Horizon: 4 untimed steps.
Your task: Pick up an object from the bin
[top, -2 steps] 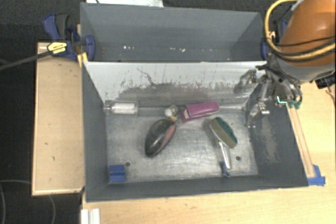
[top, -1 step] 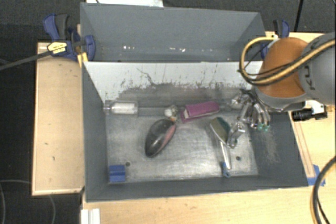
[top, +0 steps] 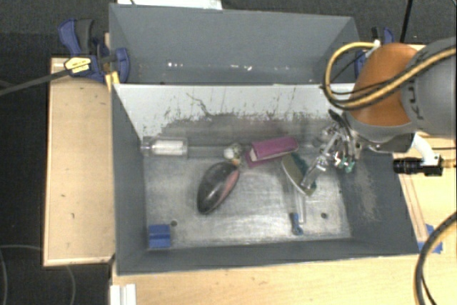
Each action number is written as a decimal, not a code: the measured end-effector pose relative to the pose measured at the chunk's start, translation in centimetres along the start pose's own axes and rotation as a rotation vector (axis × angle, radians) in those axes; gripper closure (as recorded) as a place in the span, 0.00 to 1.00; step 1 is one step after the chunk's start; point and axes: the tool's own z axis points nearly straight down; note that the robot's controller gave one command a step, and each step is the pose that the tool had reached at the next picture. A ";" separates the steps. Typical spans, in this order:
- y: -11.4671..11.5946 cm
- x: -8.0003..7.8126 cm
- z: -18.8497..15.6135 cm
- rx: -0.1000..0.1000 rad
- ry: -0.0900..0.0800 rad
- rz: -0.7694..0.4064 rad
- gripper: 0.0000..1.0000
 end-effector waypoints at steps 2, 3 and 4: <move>1.3 0.3 1.3 0.007 0.010 0.362 0.00; 1.3 0.9 1.7 0.012 0.025 0.548 0.00; 1.4 0.9 1.7 0.013 0.026 0.546 1.00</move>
Offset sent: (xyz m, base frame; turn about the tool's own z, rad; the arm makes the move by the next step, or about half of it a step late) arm 0.0084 0.0037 0.0122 0.2754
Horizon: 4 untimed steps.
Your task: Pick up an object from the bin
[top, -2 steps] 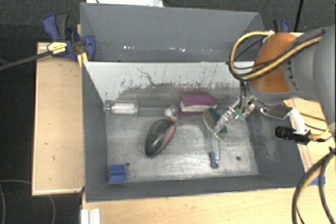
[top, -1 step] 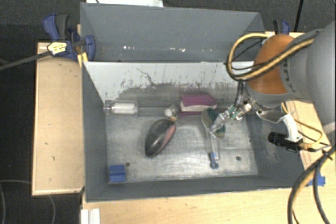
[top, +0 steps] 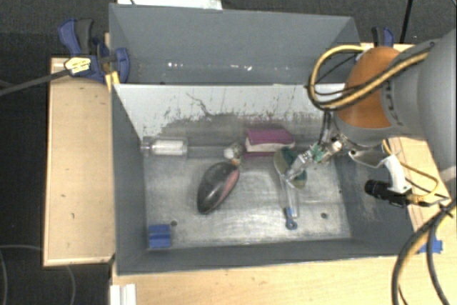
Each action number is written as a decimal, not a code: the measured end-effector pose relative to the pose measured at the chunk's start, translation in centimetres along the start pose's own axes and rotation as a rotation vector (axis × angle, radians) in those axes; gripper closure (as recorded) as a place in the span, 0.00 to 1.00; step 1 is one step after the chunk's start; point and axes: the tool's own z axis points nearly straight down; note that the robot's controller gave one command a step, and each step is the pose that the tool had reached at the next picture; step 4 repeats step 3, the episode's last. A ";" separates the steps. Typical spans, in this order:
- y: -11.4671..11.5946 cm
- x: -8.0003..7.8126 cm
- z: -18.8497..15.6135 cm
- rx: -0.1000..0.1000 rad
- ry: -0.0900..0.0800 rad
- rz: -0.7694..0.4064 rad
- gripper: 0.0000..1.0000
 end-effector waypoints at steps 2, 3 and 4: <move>-0.3 0.1 -6.1 -0.018 -0.021 -0.011 1.00; -0.3 0.1 -9.3 -0.020 -0.023 -0.019 1.00; -0.3 0.1 -9.3 -0.020 -0.023 -0.019 1.00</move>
Offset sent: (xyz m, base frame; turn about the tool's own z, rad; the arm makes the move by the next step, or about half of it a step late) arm 0.0000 0.0000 0.0264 -0.0002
